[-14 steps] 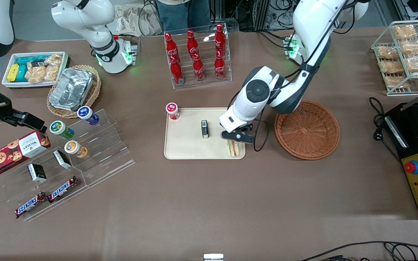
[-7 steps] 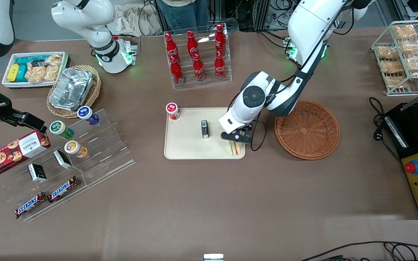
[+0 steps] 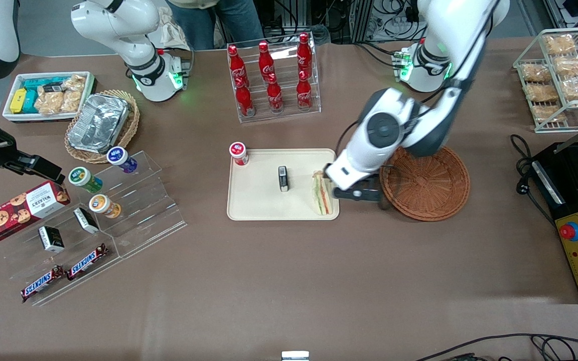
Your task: Place sandwich from basket to tray
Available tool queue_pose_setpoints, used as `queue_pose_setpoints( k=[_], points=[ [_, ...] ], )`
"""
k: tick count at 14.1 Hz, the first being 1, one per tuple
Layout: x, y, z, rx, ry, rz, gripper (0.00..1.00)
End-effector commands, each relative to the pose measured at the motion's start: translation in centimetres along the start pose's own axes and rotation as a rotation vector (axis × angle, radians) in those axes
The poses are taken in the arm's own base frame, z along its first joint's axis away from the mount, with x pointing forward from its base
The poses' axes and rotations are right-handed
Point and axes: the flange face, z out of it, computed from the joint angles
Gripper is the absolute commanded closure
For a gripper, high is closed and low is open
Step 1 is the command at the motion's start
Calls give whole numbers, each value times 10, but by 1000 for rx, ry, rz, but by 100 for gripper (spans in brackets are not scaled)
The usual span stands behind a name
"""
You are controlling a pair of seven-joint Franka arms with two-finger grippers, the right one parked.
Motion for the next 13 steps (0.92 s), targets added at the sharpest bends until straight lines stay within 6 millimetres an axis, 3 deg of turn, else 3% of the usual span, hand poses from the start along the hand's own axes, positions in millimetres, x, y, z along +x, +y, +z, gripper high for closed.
queue_pose_setpoints(
  k=[1,4,6,8,10,13],
  points=[
    [7,-56,-59,14,21,-1,1],
    [11,-109,-104,41,57,12,1],
    [21,-159,-129,55,82,53,1],
    [17,-175,-150,68,105,85,1],
    [14,-205,-164,160,113,66,1],
    [13,-228,-168,254,105,54,0]
  ],
)
